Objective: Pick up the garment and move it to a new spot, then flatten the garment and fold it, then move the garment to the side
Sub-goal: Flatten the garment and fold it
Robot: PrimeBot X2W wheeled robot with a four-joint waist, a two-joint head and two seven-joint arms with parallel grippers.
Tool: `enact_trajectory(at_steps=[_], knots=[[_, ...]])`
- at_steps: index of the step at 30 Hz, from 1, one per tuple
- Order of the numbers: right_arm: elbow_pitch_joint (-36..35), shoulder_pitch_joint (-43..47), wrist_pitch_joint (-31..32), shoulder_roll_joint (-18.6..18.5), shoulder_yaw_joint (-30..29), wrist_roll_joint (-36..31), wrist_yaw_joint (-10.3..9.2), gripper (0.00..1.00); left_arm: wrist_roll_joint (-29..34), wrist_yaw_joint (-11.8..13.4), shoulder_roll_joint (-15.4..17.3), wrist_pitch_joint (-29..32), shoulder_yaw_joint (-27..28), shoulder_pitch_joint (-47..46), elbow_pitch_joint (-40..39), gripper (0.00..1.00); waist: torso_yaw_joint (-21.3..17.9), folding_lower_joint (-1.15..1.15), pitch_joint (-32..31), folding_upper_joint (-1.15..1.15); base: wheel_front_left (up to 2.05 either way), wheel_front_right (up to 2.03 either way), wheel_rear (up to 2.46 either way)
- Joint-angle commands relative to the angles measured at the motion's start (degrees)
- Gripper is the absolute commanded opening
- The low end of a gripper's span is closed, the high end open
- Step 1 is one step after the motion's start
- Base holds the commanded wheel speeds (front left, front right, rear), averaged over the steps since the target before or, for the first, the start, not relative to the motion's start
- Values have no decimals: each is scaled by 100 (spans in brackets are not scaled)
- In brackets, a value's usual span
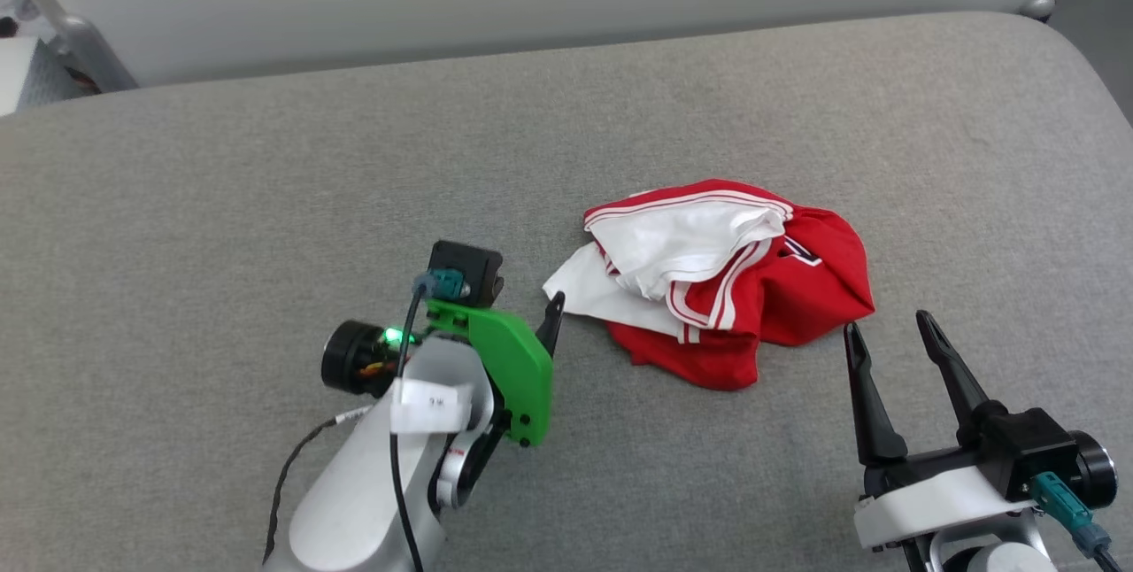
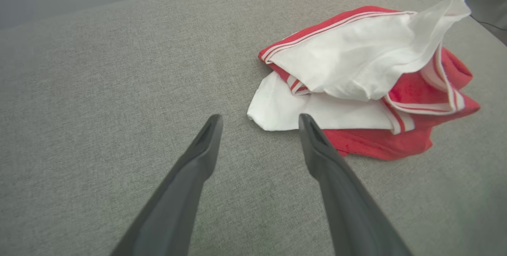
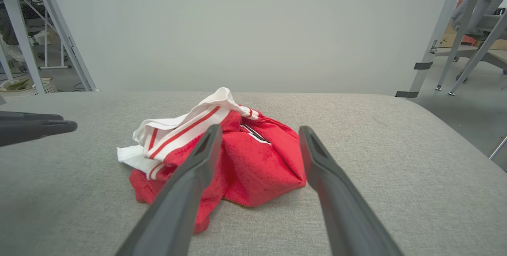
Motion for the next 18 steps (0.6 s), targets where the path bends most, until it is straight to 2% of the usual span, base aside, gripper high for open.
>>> enact_trajectory(at_steps=[1, 7, 15, 16, 17, 18], knots=[[-12, -152, -13, 2, 41, 27, -5, 100, 22, 39, -6, 219, -11, -352, 157, 100, -377, 0, 447, 0, 0, 0, 0], [-2, -284, -13, 10, 92, 87, -5, 100, 115, 83, 47, 580, -30, -924, 727, 100, -612, 0, 770, 0, 0, 0, 0], [-7, -363, -13, 14, 110, 165, -5, 100, 233, 41, 75, 729, -201, -1204, 1508, 100, -683, 0, 943, 0, 0, 0, 0], [-7, -368, -13, 14, 100, 176, -5, 100, 197, 1, 53, 765, -220, -1191, 1589, 91, -670, 0, 954, 0, 0, 0, 0], [-7, -371, -13, 15, 92, 183, -5, 100, 164, -38, 36, 768, -231, -1185, 1632, 0, -654, 0, 961, 0, 0, 0, 0], [-3, -374, -13, 15, 86, 188, -5, 100, 139, -82, 29, 746, -244, -1178, 1673, 0, -630, 0, 965, 0, 0, 0, 0]])
